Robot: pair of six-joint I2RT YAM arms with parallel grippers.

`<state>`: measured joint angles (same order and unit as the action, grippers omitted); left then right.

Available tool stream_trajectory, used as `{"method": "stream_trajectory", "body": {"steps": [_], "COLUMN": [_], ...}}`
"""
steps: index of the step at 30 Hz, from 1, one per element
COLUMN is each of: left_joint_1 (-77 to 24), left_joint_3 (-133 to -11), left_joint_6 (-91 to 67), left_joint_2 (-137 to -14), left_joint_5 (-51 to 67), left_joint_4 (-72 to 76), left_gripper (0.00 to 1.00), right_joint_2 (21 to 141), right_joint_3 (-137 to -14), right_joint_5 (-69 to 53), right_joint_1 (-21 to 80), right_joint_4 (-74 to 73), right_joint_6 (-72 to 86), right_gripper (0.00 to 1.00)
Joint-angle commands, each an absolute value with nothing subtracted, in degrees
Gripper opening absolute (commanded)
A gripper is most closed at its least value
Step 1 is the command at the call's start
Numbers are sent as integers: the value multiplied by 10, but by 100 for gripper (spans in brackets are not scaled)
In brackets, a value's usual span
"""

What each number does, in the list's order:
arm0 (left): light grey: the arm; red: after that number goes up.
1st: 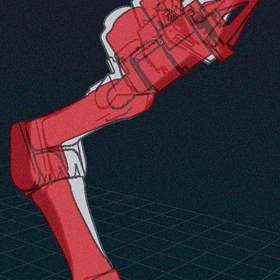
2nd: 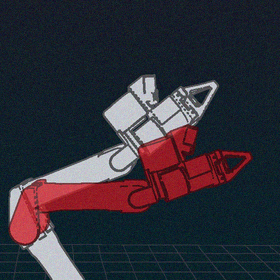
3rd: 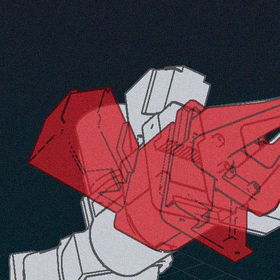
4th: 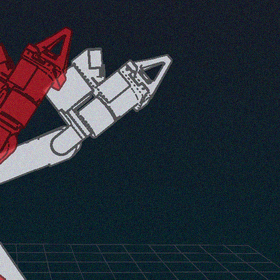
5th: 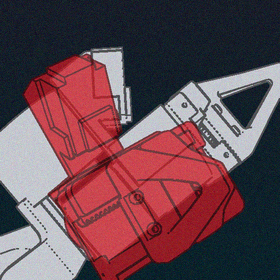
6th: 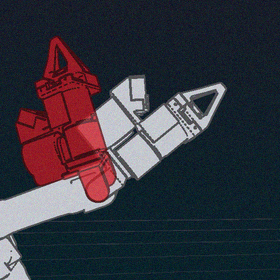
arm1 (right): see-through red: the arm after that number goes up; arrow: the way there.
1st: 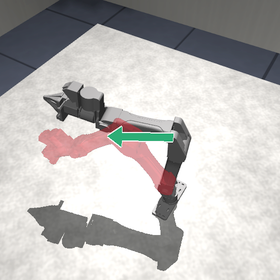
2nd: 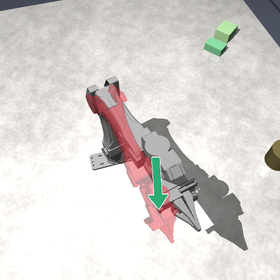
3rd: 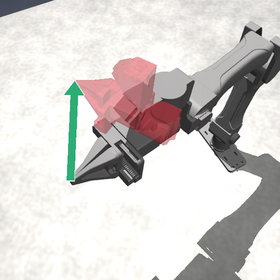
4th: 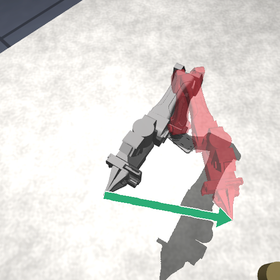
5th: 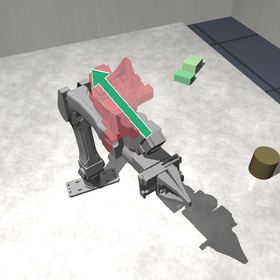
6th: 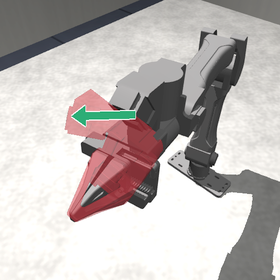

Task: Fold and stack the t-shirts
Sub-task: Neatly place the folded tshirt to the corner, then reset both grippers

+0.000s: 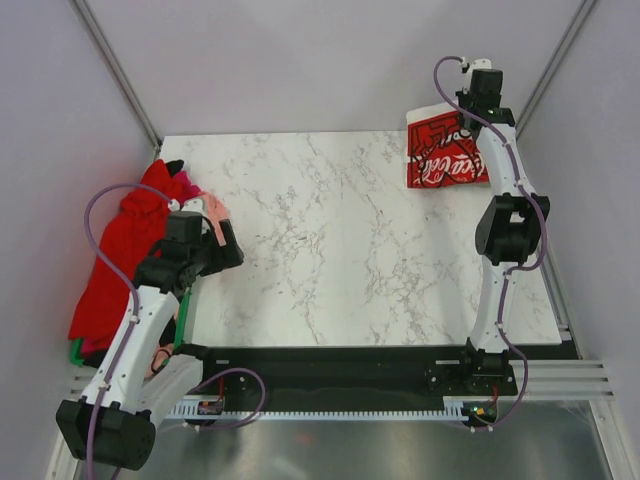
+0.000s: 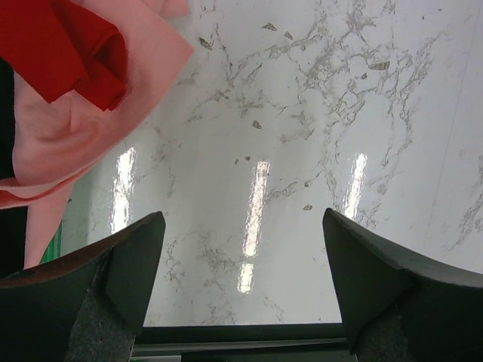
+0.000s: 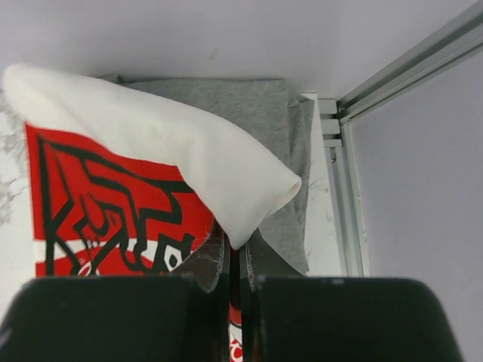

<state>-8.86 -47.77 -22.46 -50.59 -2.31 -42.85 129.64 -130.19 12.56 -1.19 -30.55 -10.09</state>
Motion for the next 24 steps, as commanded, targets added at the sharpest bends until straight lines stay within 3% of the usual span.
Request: {"method": "stream_trajectory", "body": {"steps": [1,5,6,7,9,15,21,24], "left_joint_1": [-88,-88,-87,-87,-88,-88,-88,-88], "left_joint_3": [-477,-477,-476,-476,-475,-477,-477,-477], "left_joint_6": [-231,-230,-230,-230,-230,-229,-229,-229], "left_joint_2": [-513,-517,-517,-517,-519,-513,-501,-490], "left_joint_5": [-14,-12,-12,-12,-11,-11,-11,-11], "left_joint_4": [-407,-407,-406,-405,-407,-407,-406,-406], "left_gripper": [92,92,92,92,92,92,94,95], "right_joint_2": [1337,1380,1390,1410,1433,1429,1289,1189], "right_joint_3": [-1352,-1355,-1357,-1360,-1377,-1390,-1342,-1275], "right_joint_5": [142,191,212,228,252,308,289,211], "right_joint_1": [-36,-46,-47,-48,-47,-36,-33,-27], "right_joint_4": [-242,-201,-191,-170,-153,-112,-96,-118], "right_joint_6": [-125,-148,-145,-141,-134,-82,-9,68], "right_gripper": [0,0,10,31,98,98,98,98]}}
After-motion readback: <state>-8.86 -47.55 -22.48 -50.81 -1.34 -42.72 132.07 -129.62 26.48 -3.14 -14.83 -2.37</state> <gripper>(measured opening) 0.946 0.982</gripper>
